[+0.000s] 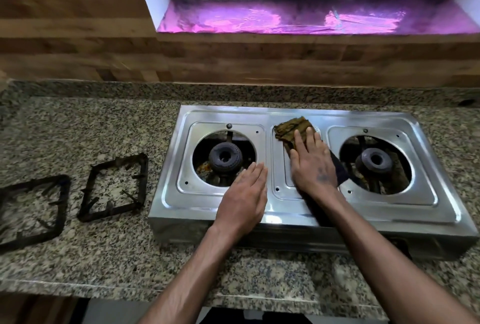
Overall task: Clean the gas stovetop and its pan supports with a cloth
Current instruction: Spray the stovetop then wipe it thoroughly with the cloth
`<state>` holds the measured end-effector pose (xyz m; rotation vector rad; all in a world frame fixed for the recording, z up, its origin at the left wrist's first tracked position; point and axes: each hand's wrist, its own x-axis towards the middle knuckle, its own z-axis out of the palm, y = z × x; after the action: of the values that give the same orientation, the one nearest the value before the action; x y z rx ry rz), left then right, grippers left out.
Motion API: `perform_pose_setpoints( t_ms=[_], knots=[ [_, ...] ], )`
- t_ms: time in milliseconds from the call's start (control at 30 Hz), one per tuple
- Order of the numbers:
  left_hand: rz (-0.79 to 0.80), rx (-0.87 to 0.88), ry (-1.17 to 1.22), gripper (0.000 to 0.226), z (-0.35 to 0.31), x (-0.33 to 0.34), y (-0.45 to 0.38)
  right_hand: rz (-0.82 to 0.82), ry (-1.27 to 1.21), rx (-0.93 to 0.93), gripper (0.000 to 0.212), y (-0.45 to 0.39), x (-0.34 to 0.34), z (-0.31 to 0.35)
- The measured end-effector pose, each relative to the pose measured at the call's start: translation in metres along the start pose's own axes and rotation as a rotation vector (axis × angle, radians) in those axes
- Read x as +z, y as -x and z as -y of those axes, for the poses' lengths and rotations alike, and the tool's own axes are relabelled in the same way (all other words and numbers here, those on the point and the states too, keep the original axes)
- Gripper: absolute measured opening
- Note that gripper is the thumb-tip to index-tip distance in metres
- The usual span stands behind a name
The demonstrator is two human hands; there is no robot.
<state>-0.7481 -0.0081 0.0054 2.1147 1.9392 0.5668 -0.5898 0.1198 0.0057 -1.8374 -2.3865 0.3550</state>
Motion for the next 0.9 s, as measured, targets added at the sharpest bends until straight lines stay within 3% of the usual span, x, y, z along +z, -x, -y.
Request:
perform_pose_setpoints(
  t_ms=[167, 300, 467, 700, 900],
  knots=[
    [-0.177, -0.239, 0.031, 0.052, 0.029, -0.024, 0.008, 0.072, 0.010, -0.233, 0.060, 0.035, 0.003, 0.000],
    [-0.158, -0.499, -0.124, 0.060, 0.087, -0.044, 0.025, 0.044, -0.005, -0.169, 0.061, 0.013, -0.002, -0.015],
    [-0.096, -0.478, -0.192, 0.059, 0.100, -0.048, 0.037, -0.001, 0.030, -0.148, 0.056, -0.040, 0.006, 0.017],
    [-0.148, -0.498, -0.147, 0.056, 0.102, -0.049, 0.036, 0.046, 0.097, -0.384, 0.056, -0.078, 0.023, 0.096],
    [-0.159, -0.494, -0.131, 0.055, 0.102, -0.049, 0.039, 0.120, 0.036, -0.341, 0.056, -0.034, 0.011, 0.059]
  ],
)
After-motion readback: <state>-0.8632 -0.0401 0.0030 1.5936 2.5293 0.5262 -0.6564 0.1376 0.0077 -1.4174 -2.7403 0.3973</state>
